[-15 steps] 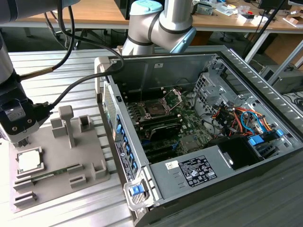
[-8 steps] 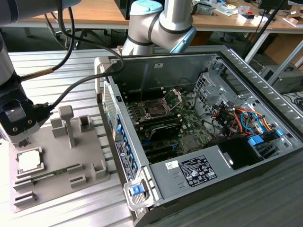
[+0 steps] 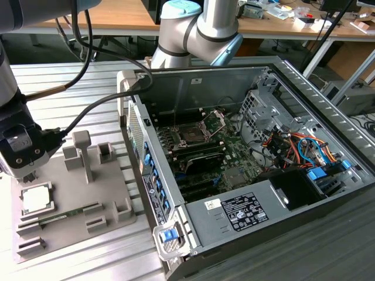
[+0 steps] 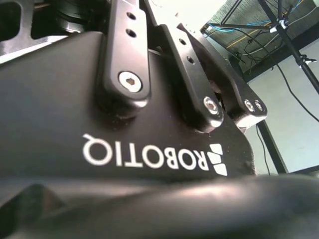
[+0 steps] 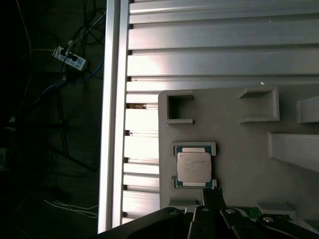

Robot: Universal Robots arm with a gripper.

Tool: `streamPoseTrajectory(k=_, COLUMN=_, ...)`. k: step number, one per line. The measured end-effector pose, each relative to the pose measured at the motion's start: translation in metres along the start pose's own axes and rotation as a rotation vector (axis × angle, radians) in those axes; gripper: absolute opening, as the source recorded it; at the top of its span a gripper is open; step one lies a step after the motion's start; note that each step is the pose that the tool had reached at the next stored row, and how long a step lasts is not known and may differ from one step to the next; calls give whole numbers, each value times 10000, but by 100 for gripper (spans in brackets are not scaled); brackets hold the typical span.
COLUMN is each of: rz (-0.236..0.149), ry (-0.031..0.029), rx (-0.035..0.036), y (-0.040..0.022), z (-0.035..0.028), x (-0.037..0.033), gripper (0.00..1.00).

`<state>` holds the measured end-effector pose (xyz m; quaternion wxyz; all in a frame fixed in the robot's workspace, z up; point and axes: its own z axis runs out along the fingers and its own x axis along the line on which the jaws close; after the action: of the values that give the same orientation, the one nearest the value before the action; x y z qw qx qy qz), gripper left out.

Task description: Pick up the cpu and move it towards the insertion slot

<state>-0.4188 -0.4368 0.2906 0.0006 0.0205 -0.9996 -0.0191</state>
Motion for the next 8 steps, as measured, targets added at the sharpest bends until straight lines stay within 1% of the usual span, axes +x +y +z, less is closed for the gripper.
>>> streamPoseTrajectory(k=8, rz=0, ry=0, rx=0, y=-1, z=16, x=0, gripper=11)
